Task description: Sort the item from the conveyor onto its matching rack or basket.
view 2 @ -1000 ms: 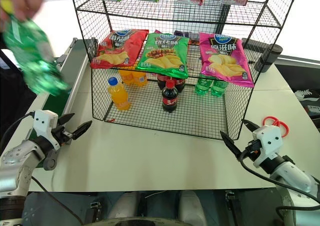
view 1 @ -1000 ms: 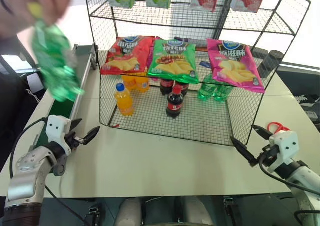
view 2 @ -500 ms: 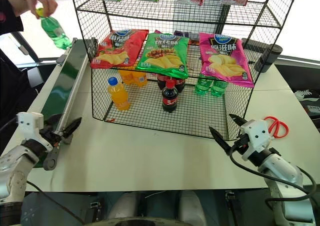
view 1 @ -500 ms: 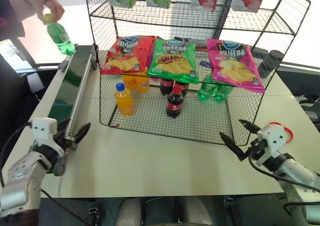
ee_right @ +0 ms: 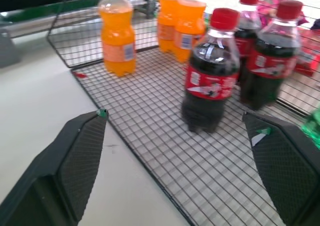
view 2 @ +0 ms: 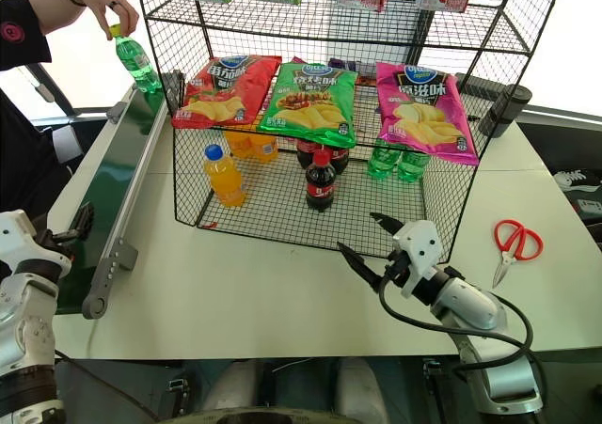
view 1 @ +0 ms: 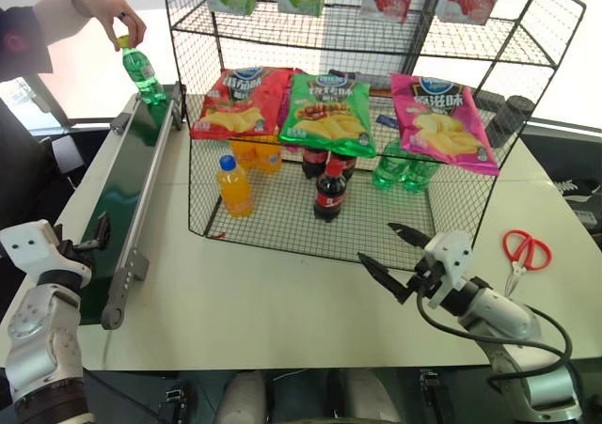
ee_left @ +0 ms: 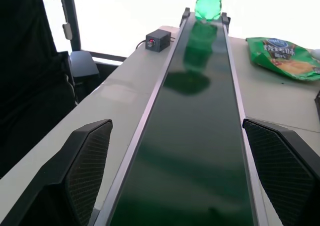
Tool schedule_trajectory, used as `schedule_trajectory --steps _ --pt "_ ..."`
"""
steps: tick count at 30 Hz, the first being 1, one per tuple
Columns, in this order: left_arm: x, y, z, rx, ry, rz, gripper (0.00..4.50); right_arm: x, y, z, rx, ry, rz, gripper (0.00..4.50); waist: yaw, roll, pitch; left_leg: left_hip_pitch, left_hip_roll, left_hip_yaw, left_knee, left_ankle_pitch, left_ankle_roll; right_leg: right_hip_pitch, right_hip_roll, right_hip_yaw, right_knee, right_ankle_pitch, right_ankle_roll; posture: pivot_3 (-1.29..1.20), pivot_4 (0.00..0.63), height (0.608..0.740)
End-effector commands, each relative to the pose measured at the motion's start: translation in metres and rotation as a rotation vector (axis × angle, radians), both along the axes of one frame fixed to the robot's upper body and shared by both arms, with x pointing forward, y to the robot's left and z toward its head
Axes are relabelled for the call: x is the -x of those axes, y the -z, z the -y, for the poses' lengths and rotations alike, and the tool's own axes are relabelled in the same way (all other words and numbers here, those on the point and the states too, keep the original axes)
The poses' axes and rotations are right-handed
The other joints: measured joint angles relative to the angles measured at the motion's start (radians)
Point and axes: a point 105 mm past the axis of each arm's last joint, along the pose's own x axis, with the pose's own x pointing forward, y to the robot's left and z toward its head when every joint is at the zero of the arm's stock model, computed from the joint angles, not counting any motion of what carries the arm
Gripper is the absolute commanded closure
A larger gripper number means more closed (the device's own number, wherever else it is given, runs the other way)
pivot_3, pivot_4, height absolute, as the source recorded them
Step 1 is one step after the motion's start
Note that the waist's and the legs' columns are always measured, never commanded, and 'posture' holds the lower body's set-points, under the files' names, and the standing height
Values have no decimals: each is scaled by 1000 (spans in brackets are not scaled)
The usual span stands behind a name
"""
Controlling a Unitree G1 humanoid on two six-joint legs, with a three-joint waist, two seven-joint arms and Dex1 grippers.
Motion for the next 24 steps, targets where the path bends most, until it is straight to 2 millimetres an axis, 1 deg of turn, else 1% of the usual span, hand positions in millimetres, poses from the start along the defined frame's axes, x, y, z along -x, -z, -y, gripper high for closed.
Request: schedule_trajectory --steps 1,7,15,17,20,24 --pt "-5 -7 2 -24 -1 36 52 2 -13 -14 -16 -31 57 0 -1 0 0 0 0 0 0 0 0 0 0 0 0 0 0 0 150 740" --pt "-10 -4 5 -22 9 40 52 5 -10 -31 -38 -70 53 0 -2 0 0 0 0 0 0 0 0 0 0 0 0 0 1 0 150 740" --pt "-11 -1 5 -20 5 38 52 7 -7 -33 -44 -94 48 0 -1 0 0 0 0 0 0 0 0 0 0 0 0 1 2 0 150 740" --pt "-12 0 6 -22 6 37 52 9 -6 -36 -35 -127 50 0 -1 0 0 0 0 0 0 0 0 0 0 0 0 1 2 0 150 740" --pt "-12 1 5 -21 7 38 52 14 -8 -47 -20 -197 62 0 -2 0 0 0 0 0 0 0 0 0 0 0 0 1 2 0 150 740" --pt "-14 1 5 -25 11 39 52 22 -15 -65 -42 -293 73 0 -2 0 0 0 0 0 0 0 0 -1 0 0 0 1 2 0 150 740"
